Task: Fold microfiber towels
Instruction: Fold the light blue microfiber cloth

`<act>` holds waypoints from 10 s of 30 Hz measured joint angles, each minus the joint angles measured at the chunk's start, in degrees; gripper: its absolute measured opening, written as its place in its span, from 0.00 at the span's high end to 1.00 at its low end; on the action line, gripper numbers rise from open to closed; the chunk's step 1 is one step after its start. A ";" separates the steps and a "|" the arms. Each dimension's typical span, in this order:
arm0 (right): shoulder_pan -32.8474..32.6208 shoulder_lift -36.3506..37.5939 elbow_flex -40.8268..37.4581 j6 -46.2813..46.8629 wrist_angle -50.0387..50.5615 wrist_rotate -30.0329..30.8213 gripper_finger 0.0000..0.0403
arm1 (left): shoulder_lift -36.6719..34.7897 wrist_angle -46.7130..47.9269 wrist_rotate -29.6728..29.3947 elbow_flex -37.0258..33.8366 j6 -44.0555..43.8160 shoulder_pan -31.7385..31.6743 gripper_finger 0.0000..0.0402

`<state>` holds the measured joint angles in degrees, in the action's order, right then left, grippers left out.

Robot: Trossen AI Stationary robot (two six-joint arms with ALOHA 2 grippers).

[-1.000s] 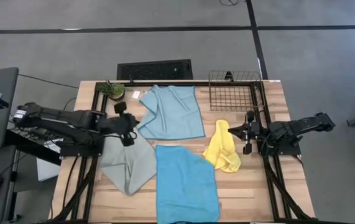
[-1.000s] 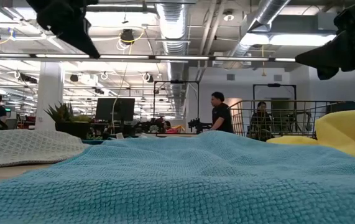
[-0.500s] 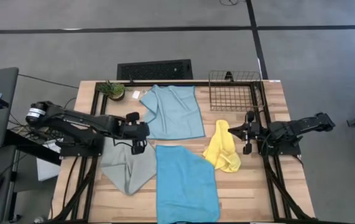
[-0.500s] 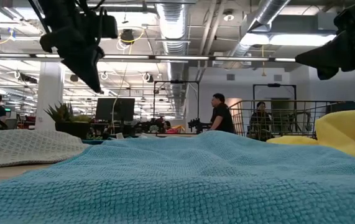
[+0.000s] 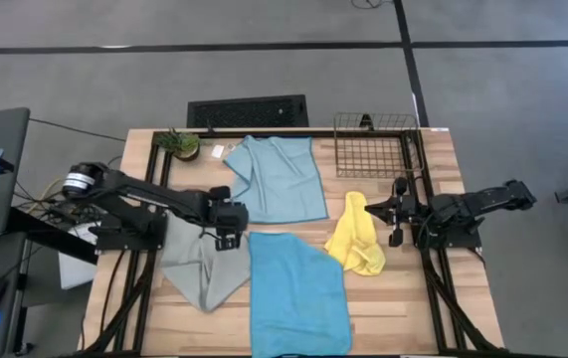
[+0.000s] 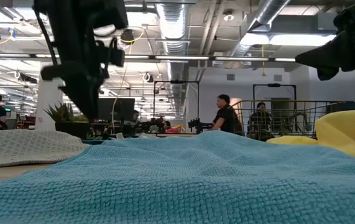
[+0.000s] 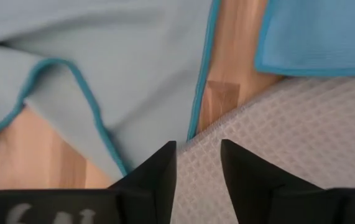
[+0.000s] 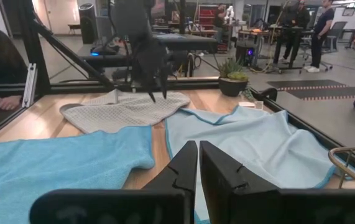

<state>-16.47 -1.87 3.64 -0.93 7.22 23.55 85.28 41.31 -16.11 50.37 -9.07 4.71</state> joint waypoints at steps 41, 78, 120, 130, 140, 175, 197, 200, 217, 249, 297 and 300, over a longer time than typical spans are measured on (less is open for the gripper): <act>0.00 0.00 0.00 -0.07 0.00 -0.11 0.89 | 13.11 -6.31 -7.89 0.15 -3.76 -2.41 0.69; 0.00 0.00 0.01 2.63 0.00 -0.13 0.89 | 13.80 -1.27 4.04 6.10 4.97 -10.52 1.00; 1.68 -32.35 17.84 11.38 11.31 10.97 0.99 | 13.35 6.81 2.28 14.01 1.06 -10.27 1.00; 8.13 -50.82 29.73 13.18 18.11 -1.15 0.92 | 13.33 6.86 2.26 14.03 1.40 -9.59 1.00; 11.27 -59.48 34.31 7.89 17.90 -3.65 0.73 | 13.31 7.27 1.91 14.03 1.24 -7.72 1.00; 13.83 -91.97 34.69 -9.90 -0.74 -8.51 0.66 | 13.28 7.26 2.15 14.03 0.91 -7.26 1.00; 18.43 -92.11 34.62 -10.03 -0.45 -7.64 0.67 | 13.28 7.25 2.37 14.03 0.91 -7.26 1.00; 19.12 -92.13 34.60 -10.03 -0.26 -9.58 0.69 | 13.28 7.26 2.39 14.03 0.91 -7.26 1.00; 19.14 -92.23 35.31 -9.35 0.52 -11.22 0.96 | 13.28 7.27 2.65 14.03 -0.57 -6.22 1.00; 19.32 -85.76 52.89 -5.60 24.09 10.08 0.99 | 4.15 17.67 -17.06 24.06 -1.93 -7.00 1.00; 42.15 -76.22 68.63 -32.30 8.15 14.01 1.00 | 4.21 -1.10 -43.18 41.53 39.26 -29.47 1.00; 42.16 -76.22 68.63 -34.08 6.79 14.03 1.00 | 4.21 -2.89 -43.33 41.53 41.96 -29.57 1.00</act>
<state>25.69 -78.08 72.27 -35.01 14.01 37.58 89.49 38.42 -59.44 91.90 32.89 -24.86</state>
